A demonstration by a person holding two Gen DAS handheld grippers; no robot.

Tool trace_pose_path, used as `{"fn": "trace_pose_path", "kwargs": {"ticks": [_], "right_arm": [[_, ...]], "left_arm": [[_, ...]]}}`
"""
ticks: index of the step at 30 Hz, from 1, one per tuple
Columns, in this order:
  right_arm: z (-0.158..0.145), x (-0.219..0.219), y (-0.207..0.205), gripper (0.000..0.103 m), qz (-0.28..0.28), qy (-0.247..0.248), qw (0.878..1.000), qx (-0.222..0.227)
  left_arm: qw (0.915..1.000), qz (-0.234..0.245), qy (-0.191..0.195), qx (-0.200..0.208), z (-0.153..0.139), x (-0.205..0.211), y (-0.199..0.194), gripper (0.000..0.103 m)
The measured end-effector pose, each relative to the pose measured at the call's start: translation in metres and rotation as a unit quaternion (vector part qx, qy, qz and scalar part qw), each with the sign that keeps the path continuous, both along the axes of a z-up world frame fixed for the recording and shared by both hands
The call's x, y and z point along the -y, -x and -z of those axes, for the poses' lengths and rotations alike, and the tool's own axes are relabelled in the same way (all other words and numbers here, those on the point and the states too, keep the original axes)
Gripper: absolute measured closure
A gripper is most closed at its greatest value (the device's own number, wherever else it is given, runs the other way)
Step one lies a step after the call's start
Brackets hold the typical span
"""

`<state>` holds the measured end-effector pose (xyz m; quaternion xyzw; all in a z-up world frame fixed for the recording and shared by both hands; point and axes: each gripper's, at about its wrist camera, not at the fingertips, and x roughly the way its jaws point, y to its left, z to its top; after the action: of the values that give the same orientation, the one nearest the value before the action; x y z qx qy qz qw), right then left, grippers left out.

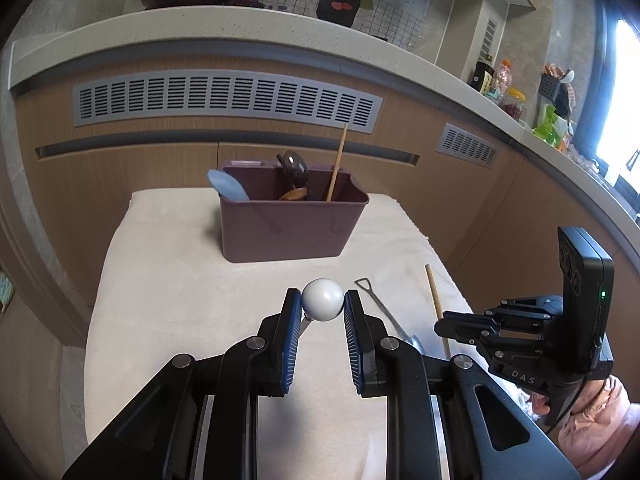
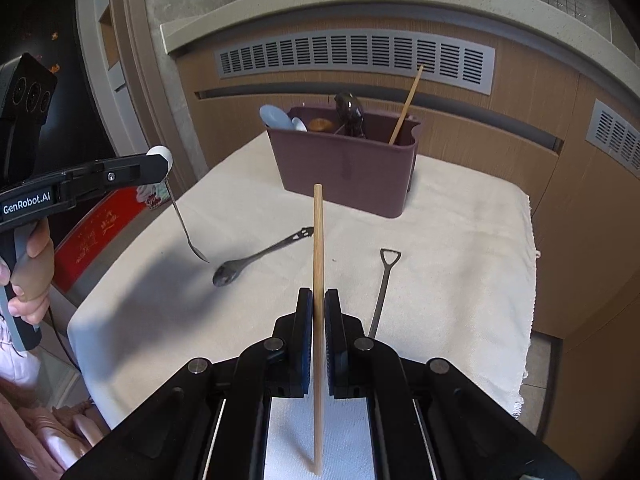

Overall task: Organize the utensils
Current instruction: 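Lift the spoon and chopstick over the caddy and open both tools inside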

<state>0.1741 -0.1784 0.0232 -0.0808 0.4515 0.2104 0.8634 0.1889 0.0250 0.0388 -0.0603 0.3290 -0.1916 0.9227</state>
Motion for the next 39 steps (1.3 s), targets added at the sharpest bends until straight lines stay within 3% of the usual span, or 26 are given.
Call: {"fn": "trace_pose_path", "kwargs": {"ticks": [9, 13, 20, 25, 31, 39], "right_arm": [[-0.032, -0.005, 0.000, 0.098, 0.004, -0.016, 0.999, 0.043], [-0.063, -0.011, -0.008, 0.098, 0.003, -0.020, 0.996, 0.085], [-0.151, -0.016, -0.035, 0.098, 0.020, -0.039, 0.977, 0.207], [-0.186, -0.018, -0.063, 0.098, 0.033, -0.047, 0.965, 0.256], [-0.179, -0.016, -0.105, 0.098, 0.053, -0.061, 0.966, 0.246], [-0.128, -0.024, -0.146, 0.098, 0.063, -0.055, 0.974, 0.209]], "left_arm": [[0.9995, 0.010, 0.001, 0.030, -0.027, 0.009, 0.006, 0.080], [0.9988, 0.019, 0.017, 0.043, -0.044, 0.012, 0.000, 0.080], [0.9898, 0.042, 0.043, 0.129, -0.123, 0.018, -0.019, 0.080], [0.9814, 0.031, 0.060, 0.180, -0.166, 0.015, -0.049, 0.081], [0.9803, 0.026, 0.081, 0.178, -0.172, 0.009, -0.088, 0.080], [0.9880, 0.013, 0.077, 0.133, -0.129, 0.001, -0.136, 0.080]]}}
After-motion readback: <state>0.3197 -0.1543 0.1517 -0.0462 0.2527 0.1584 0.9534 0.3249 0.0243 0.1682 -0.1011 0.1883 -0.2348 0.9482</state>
